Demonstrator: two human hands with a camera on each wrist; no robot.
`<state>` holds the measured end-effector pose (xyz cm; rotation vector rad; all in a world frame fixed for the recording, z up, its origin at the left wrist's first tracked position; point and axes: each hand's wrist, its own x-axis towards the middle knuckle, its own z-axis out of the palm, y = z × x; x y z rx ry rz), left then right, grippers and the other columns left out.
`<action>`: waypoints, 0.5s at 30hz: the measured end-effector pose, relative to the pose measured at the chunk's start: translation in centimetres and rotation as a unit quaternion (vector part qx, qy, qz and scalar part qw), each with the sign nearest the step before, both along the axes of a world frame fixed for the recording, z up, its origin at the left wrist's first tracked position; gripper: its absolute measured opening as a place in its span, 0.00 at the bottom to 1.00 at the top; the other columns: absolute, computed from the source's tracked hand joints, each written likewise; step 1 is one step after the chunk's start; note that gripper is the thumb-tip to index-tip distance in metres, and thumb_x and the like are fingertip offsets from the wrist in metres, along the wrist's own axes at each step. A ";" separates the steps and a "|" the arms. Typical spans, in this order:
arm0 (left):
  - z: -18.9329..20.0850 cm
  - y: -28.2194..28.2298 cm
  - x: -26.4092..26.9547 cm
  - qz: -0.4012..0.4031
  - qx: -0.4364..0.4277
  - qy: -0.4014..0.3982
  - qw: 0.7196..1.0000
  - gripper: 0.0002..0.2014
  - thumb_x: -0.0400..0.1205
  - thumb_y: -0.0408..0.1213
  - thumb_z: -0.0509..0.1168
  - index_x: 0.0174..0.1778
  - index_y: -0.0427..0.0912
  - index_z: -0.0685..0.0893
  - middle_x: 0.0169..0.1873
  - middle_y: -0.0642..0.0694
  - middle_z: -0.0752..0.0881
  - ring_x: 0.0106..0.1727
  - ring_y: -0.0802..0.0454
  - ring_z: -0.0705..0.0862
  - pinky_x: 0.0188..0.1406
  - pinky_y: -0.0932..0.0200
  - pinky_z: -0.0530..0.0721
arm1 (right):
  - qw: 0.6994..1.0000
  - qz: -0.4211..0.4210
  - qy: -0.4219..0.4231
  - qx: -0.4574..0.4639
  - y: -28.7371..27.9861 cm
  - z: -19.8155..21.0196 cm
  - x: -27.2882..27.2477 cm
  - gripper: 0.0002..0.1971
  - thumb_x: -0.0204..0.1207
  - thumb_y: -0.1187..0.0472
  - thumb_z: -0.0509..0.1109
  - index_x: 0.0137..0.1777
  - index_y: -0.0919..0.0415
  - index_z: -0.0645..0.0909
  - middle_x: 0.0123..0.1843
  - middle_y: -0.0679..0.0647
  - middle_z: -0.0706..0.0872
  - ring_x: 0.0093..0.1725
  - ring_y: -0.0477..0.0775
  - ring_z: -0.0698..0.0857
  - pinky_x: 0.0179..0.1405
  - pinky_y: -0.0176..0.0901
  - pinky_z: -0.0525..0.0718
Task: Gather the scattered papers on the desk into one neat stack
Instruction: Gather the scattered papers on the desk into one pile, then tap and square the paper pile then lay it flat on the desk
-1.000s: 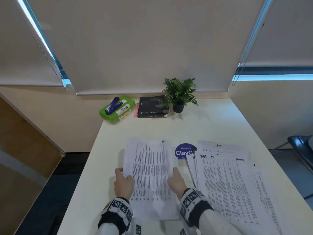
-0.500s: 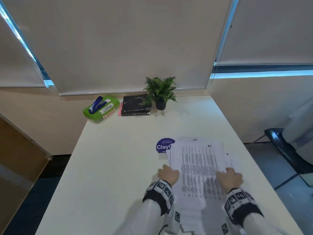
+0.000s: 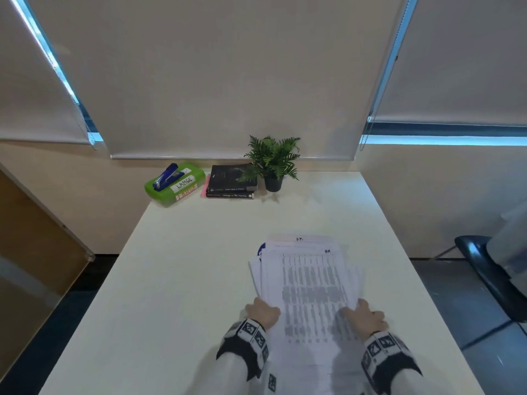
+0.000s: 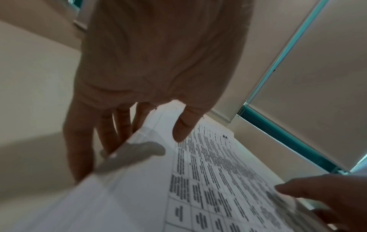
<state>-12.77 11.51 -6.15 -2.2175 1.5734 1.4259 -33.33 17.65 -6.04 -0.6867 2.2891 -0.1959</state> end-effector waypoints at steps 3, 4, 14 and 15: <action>-0.7 -0.9 2.7 0.020 -0.032 -0.087 0.996 0.29 0.81 0.45 0.56 0.77 0.36 0.61 0.75 0.36 0.64 0.75 0.39 0.67 0.75 0.49 0.68 | 0.996 0.070 -0.048 -0.010 -0.8 -0.4 1.6 0.31 0.79 0.45 0.60 0.80 0.53 0.60 0.77 0.67 0.60 0.75 0.69 0.63 0.75 0.52 0.62; -0.9 -1.2 3.6 0.036 -0.043 -0.104 0.993 0.28 0.81 0.45 0.56 0.75 0.36 0.63 0.74 0.36 0.65 0.75 0.39 0.67 0.74 0.49 0.68 | 0.996 0.073 -0.037 -0.015 -1.0 -0.5 1.8 0.29 0.79 0.46 0.60 0.79 0.54 0.62 0.77 0.66 0.61 0.75 0.68 0.63 0.74 0.50 0.62; -1.6 -2.9 6.2 0.129 -0.042 -0.042 0.990 0.36 0.74 0.49 0.66 0.72 0.32 0.65 0.66 0.36 0.76 0.63 0.41 0.80 0.58 0.52 0.81 | 0.974 -0.104 -0.190 -0.058 -4.5 -2.2 4.7 0.44 0.73 0.55 0.72 0.80 0.72 0.51 0.76 0.69 0.67 0.73 0.69 0.71 0.71 0.56 0.74; -1.7 -3.1 6.3 0.128 -0.037 -0.041 0.990 0.38 0.73 0.49 0.67 0.73 0.31 0.64 0.67 0.36 0.75 0.64 0.40 0.80 0.59 0.52 0.81 | 0.970 -0.113 -0.207 -0.057 -4.5 -2.1 4.8 0.46 0.72 0.56 0.74 0.81 0.72 0.49 0.78 0.69 0.64 0.75 0.69 0.69 0.73 0.58 0.72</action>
